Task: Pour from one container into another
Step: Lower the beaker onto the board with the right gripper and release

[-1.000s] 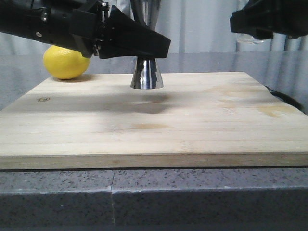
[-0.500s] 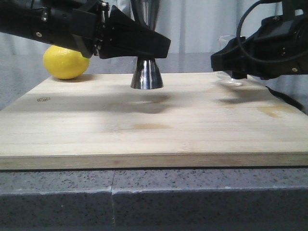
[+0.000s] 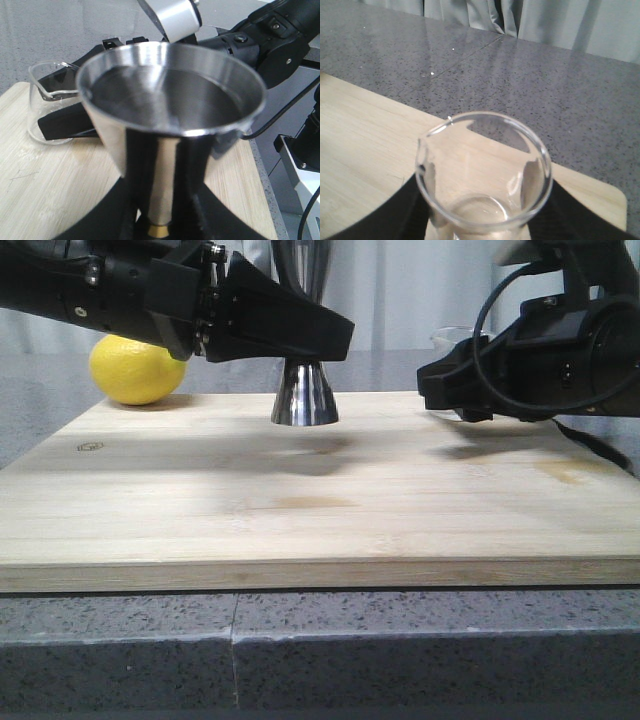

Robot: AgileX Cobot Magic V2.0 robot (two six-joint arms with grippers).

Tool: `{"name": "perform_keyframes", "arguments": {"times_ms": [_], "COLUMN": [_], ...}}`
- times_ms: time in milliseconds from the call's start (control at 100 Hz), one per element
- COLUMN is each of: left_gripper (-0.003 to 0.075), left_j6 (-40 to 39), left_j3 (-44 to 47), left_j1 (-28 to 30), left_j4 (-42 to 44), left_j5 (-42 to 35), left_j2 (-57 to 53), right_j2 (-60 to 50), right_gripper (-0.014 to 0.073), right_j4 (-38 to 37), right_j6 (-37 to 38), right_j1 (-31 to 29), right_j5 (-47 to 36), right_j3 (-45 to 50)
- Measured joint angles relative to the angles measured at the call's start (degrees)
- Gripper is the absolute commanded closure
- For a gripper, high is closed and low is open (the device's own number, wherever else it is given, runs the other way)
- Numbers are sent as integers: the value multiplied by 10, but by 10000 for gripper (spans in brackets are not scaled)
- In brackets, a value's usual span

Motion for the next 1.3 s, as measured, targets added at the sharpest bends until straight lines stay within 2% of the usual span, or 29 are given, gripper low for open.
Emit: {"name": "perform_keyframes", "arguments": {"times_ms": [510,600,810,1090,1300], "left_gripper": [739,739,739,739,739], "left_j6": [0,0,0,0,0], "left_j3": [0,0,0,0,0], "left_j1": [0,0,0,0,0], "left_j4": [0,-1,-1,-1,-2], "left_j5": [0,0,0,0,0], "left_j2": [0,0,0,0,0], "right_j2": [0,0,0,-8,-9], "right_gripper": [472,417,230,146,50], "right_j4": [-29,-30,-31,-33,-33], "right_j6": [0,0,1,1,1], "right_j1": [0,0,0,0,0], "right_j5": [-3,-4,-5,-6,-6], "right_j3": [0,0,0,0,0]}}
